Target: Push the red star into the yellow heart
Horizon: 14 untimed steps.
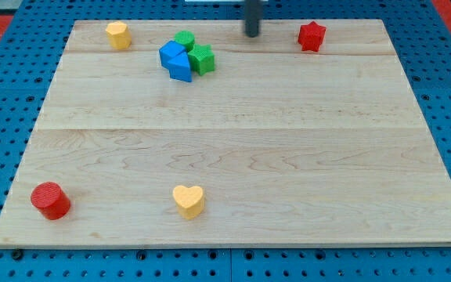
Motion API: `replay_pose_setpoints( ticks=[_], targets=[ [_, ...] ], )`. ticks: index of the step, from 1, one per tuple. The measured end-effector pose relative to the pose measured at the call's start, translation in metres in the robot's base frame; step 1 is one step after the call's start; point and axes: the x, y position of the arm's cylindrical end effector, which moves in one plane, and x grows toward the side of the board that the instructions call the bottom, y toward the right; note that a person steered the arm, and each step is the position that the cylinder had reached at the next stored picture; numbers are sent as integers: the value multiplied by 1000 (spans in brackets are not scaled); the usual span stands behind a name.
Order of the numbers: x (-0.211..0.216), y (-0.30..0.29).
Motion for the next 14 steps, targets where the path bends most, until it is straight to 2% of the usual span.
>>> replay_pose_setpoints(
  ticks=[1, 3, 4, 6, 7, 8, 9, 10, 11, 12, 13, 14],
  targets=[
    [0, 89],
    [-8, 126],
    [32, 140],
    [142, 1],
    [186, -14],
    [212, -4],
    [262, -78],
    [292, -99],
    [347, -96],
    [382, -69],
    [389, -71],
    [373, -109]
  ],
)
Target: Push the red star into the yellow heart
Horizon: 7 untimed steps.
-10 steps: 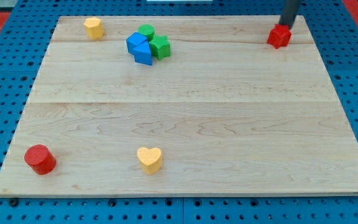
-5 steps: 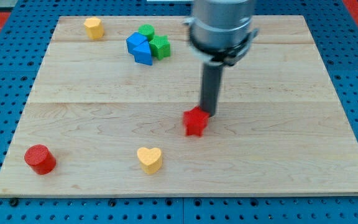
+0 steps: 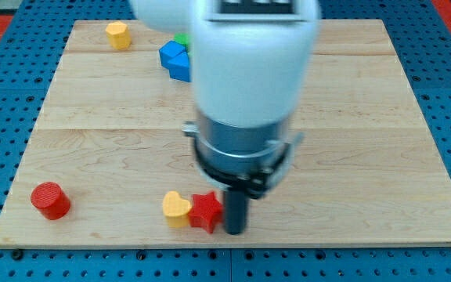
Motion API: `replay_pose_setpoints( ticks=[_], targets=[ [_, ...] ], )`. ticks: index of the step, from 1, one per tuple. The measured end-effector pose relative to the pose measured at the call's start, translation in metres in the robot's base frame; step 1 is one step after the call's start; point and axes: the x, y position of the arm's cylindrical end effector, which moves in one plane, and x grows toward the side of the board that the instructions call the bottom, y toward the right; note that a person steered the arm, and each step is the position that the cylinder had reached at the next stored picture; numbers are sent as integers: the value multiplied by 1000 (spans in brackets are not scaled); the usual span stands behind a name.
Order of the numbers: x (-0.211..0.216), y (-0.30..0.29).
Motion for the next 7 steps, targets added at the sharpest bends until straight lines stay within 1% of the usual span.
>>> replay_pose_setpoints(
  ticks=[1, 2, 3, 4, 5, 6, 7],
  targets=[
    [-12, -83],
    [-13, -121],
    [4, -101],
    [-11, -87],
    [-39, -94],
    [-45, -143],
    [-72, -106]
  ],
)
